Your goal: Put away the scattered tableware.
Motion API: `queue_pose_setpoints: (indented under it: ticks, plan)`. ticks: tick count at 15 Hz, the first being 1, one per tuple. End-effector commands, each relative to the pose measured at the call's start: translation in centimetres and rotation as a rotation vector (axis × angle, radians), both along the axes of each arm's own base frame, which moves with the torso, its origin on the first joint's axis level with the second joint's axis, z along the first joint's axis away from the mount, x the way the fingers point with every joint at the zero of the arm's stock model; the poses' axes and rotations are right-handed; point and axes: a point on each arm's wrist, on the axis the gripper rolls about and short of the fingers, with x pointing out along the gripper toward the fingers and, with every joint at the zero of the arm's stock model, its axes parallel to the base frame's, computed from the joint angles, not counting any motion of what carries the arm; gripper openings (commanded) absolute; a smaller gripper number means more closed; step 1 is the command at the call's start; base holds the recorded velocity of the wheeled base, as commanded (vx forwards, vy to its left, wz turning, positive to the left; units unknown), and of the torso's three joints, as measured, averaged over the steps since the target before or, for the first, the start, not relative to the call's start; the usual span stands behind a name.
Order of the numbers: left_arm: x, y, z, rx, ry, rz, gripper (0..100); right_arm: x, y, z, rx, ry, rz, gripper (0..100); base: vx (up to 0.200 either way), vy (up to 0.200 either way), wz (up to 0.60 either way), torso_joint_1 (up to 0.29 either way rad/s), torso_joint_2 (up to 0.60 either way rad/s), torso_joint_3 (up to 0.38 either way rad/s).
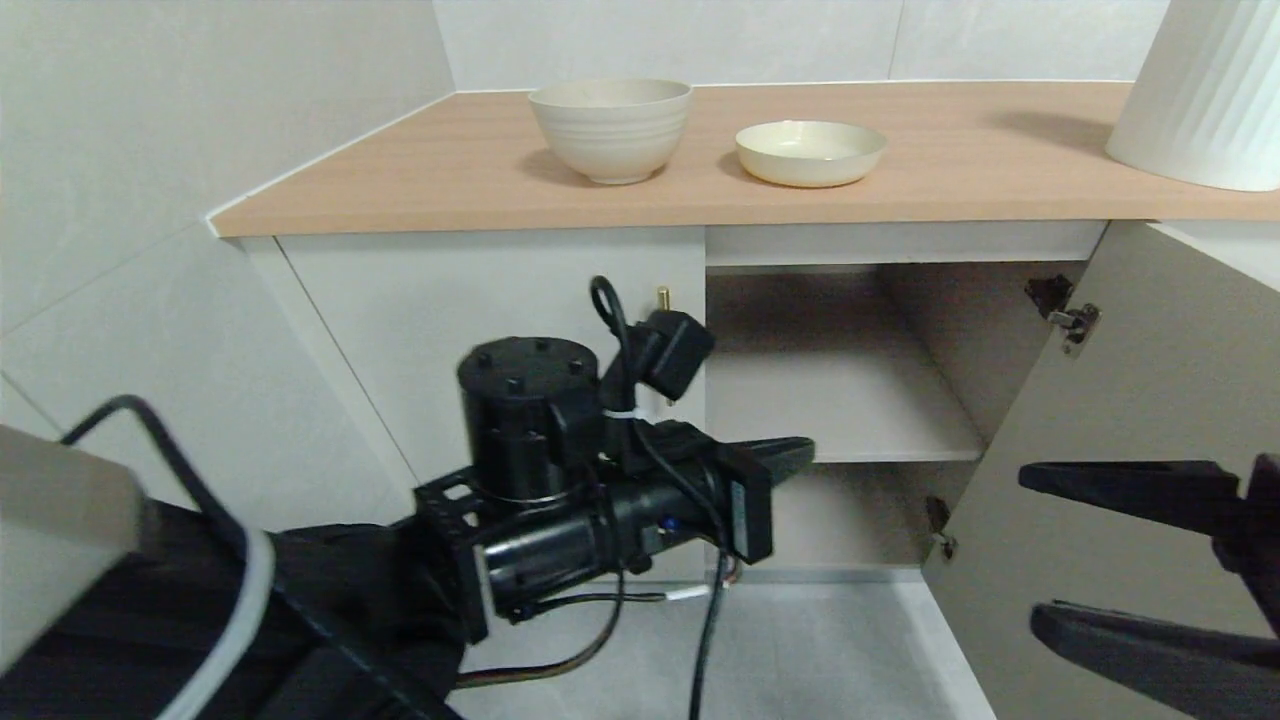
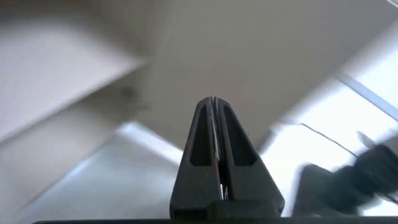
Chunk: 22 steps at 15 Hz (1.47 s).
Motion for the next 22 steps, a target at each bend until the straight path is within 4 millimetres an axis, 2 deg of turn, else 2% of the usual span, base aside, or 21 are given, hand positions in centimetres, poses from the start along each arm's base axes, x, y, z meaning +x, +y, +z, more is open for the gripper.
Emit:
queue_pose_setpoints:
  ticks: [1,3,4,5,6,8,10,11,12,14,18,22]
  plan:
    - [-1.5,9.7,4.6,0.026,0.029,0.223,0,5.9,2.3,-1.1,-0.053,0.057,-0.124,100,0.0,0.0,0.0,0.0,0.0,0.0]
    - [-3.6,14.4,6.3,0.052,0.07,0.344,0,9.8,3.4,-2.0,-0.037,0.031,-0.226,100,0.0,0.0,0.0,0.0,0.0,0.0]
    - [-3.9,15.2,6.5,0.054,0.072,0.369,0,10.4,3.5,-2.2,-0.04,0.031,-0.247,100,0.0,0.0,0.0,0.0,0.0,0.0]
    - [-5.1,17.1,7.2,0.044,0.062,0.432,0,11.6,4.0,-2.3,-0.048,0.033,-0.285,100,0.0,0.0,0.0,0.0,0.0,0.0]
    - [-6.3,18.8,8.0,0.025,0.037,0.494,100,12.4,4.1,-1.8,-0.046,0.032,-0.309,100,0.0,0.0,0.0,0.0,0.0,0.0]
    - [-7.3,19.9,8.9,0.005,0.004,0.54,100,11.8,3.6,-0.9,-0.083,0.065,-0.341,100,0.0,0.0,0.0,0.0,0.0,0.0]
    - [-7.7,20.1,9.6,-0.011,-0.024,0.546,100,10.5,2.1,0.7,-0.106,0.073,-0.418,100,0.0,0.0,0.0,0.0,0.0,0.0]
    - [-7.7,20.1,9.7,-0.013,-0.028,0.549,100,9.9,1.7,1.0,-0.107,0.068,-0.434,100,0.0,0.0,0.0,0.0,0.0,0.0]
    - [-7.8,20.2,9.8,-0.012,-0.033,0.55,100,8.4,0.6,1.3,-0.114,0.064,-0.478,100,0.0,0.0,0.0,0.0,0.0,0.0]
    - [-7.8,20.1,9.8,-0.008,-0.035,0.549,100,7.3,-0.5,2.0,-0.114,0.061,-0.507,100,0.0,0.0,0.0,0.0,0.0,0.0]
    - [-8.4,19.3,10.0,-0.007,-0.051,0.491,100,6.7,-0.7,2.4,-0.102,0.049,-0.503,100,0.0,0.0,0.0,0.0,0.0,0.0]
    - [-8.4,19.3,10.0,0.011,-0.024,0.489,100,6.6,-0.4,2.4,-0.104,0.051,-0.487,100,0.2,0.0,0.0,0.001,0.0,0.0]
